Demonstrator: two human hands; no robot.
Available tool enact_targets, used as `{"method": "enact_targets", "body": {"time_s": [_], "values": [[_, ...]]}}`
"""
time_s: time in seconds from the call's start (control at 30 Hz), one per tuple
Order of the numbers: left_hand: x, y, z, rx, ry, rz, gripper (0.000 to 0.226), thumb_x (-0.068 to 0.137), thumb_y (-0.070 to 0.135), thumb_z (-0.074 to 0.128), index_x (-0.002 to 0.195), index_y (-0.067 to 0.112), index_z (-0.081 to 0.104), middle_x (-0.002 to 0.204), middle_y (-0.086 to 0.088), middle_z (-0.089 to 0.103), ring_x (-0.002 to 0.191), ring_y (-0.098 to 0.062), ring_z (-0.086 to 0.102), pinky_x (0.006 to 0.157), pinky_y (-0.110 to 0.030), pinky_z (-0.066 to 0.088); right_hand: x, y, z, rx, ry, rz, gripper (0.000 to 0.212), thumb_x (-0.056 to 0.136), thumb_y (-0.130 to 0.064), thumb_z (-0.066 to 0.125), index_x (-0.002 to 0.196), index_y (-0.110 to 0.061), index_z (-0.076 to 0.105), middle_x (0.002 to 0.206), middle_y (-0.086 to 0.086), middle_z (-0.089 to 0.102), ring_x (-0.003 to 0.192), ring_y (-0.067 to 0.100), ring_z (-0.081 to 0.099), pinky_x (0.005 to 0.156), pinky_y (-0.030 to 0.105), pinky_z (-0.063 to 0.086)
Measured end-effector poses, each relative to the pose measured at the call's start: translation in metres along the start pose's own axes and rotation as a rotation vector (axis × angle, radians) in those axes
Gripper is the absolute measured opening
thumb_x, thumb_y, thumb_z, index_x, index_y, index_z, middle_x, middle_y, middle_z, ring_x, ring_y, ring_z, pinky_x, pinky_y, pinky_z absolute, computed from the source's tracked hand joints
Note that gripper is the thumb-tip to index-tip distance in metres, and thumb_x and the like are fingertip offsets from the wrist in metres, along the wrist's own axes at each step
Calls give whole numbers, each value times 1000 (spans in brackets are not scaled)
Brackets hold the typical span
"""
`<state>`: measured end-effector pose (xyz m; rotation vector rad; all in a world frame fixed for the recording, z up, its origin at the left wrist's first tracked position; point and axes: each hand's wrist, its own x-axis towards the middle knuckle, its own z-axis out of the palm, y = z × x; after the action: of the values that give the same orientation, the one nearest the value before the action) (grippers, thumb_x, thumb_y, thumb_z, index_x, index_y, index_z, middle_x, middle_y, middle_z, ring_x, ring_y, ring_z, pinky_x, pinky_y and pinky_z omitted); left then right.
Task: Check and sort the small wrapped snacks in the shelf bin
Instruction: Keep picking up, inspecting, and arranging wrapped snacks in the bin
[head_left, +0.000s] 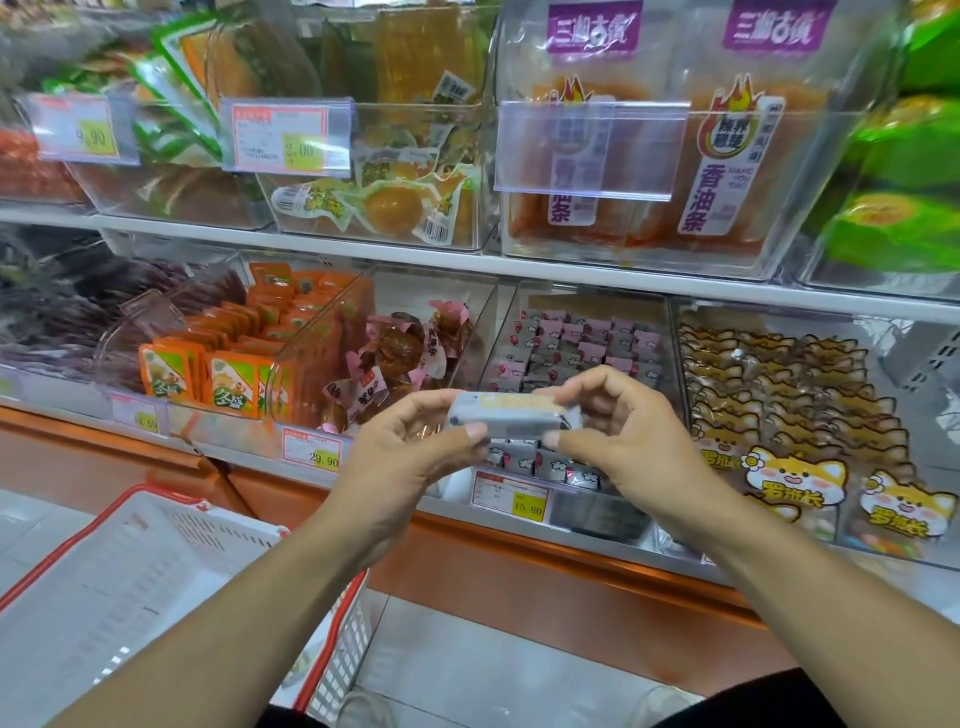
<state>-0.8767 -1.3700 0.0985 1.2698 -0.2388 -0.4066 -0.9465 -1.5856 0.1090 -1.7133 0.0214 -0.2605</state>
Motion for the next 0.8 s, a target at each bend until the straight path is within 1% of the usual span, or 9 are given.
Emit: {"method": "enact_targets", "body": {"time_s": [0.17,0.27,0.37,0.43,0.53,0.6,0.67,0.73,0.8], "values": [[-1,-2,3,117,28,-22,50,71,28,81,116,10,67,101,-8,78,84,-18,74,71,-23,58,2,1,0,204,-4,139,32,83,-2,78,110,-11,64,103,6,77,88,23,75,73,22,58],[0,-3,6,102,76,-60,48,74,36,78,113,10,69,87,-7,76,70,-13,69,66,-23,58,2,0,-2,249,-48,137,41,76,-6,82,114,-12,65,108,9,77,93,26,75,77,25,59],[2,-5,9,142,109,-71,48,75,44,75,102,4,71,77,-9,73,67,-15,68,63,-22,57,2,0,-3,247,-45,111,48,69,-8,83,113,-14,67,109,9,76,98,25,75,78,28,60],[3,-5,12,134,105,-66,46,78,42,73,101,2,70,78,-10,74,70,-16,70,64,-22,58,5,0,-3,267,32,100,46,70,-11,81,113,-13,65,110,8,75,99,23,75,79,27,60],[4,-6,15,130,85,-38,28,88,28,73,105,7,71,85,-10,77,77,-21,73,70,-23,60,16,0,-14,276,292,60,30,81,-10,77,109,-15,66,109,3,76,100,15,73,83,25,59],[5,-10,19,278,115,58,14,91,20,74,102,12,71,87,-8,77,82,-22,74,74,-25,60,25,-1,-26,123,463,-18,25,84,-16,79,104,-25,68,105,-7,77,99,6,72,85,19,56],[6,-17,23,556,131,242,9,91,17,74,99,18,72,87,1,75,85,-14,72,78,-23,59,32,-1,-35,-38,548,-72,24,82,-24,83,98,-37,68,99,-17,75,92,-4,69,77,9,52],[8,-22,29,804,66,379,15,91,19,73,106,21,71,99,10,72,94,-5,66,86,-21,55,37,3,-38,-135,536,-68,25,82,-27,83,93,-44,68,94,-23,74,85,-6,69,69,7,50],[12,-27,35,1028,-17,475,25,92,24,71,117,21,68,115,10,67,109,-4,59,98,-25,49,40,7,-38,-242,481,-44,26,83,-28,81,96,-47,68,96,-22,73,80,-3,68,66,11,48]]}}
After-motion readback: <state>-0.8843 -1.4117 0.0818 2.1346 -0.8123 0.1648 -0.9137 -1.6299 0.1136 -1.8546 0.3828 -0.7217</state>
